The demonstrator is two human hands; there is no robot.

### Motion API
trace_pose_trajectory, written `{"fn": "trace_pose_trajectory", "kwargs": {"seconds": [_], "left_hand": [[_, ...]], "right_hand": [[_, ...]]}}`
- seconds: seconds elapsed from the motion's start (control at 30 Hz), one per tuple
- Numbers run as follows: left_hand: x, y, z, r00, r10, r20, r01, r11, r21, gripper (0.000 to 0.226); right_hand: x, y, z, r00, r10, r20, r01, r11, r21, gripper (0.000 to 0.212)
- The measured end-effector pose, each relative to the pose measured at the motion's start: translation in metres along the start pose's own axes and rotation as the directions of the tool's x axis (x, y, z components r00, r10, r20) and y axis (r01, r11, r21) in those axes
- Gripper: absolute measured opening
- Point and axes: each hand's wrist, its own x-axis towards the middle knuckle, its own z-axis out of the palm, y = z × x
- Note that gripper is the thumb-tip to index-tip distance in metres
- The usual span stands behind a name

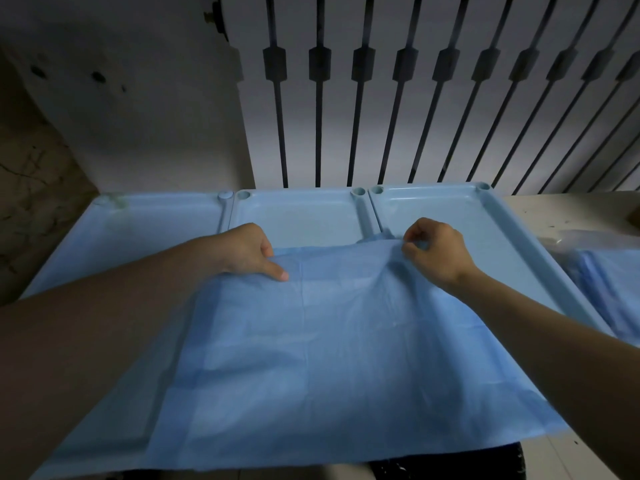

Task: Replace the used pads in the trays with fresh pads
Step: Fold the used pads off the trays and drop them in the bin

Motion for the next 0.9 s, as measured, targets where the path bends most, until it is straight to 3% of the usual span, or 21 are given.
{"fn": "trace_pose_trajectory", "kwargs": {"seconds": [0.33, 0.5, 0.6, 0.73, 0.9], "left_hand": [[0.004, 0.009, -0.044, 0.999, -0.050, 0.023, 0.047, 0.995, 0.083, 0.025], [0.021, -0.006, -0.024, 0.980, -0.107, -0.168, 0.123, 0.988, 0.090, 0.024], [0.021, -0.021, -0.009, 0.947, -0.140, -0.288, 0.158, 0.987, 0.039, 0.022], [0.010, -0.033, 0.001, 0.889, -0.111, -0.445, 0.135, 0.991, 0.021, 0.051], [-0.016, -0.045, 0.010, 0.794, -0.257, -0.552, 0.123, 0.955, -0.268, 0.084]], "right_hand": [[0.015, -0.013, -0.002, 0.968, -0.069, -0.240, 0.064, 0.998, -0.029, 0.010], [0.030, 0.004, 0.015, 0.989, -0.058, -0.135, 0.013, 0.950, -0.311, 0.032], [0.023, 0.014, 0.019, 0.992, -0.056, -0.111, 0.015, 0.938, -0.345, 0.040], [0.006, 0.013, 0.020, 0.992, -0.042, -0.119, -0.002, 0.937, -0.350, 0.045], [-0.020, -0.003, 0.031, 0.982, -0.156, -0.109, 0.115, 0.943, -0.312, 0.045]]}}
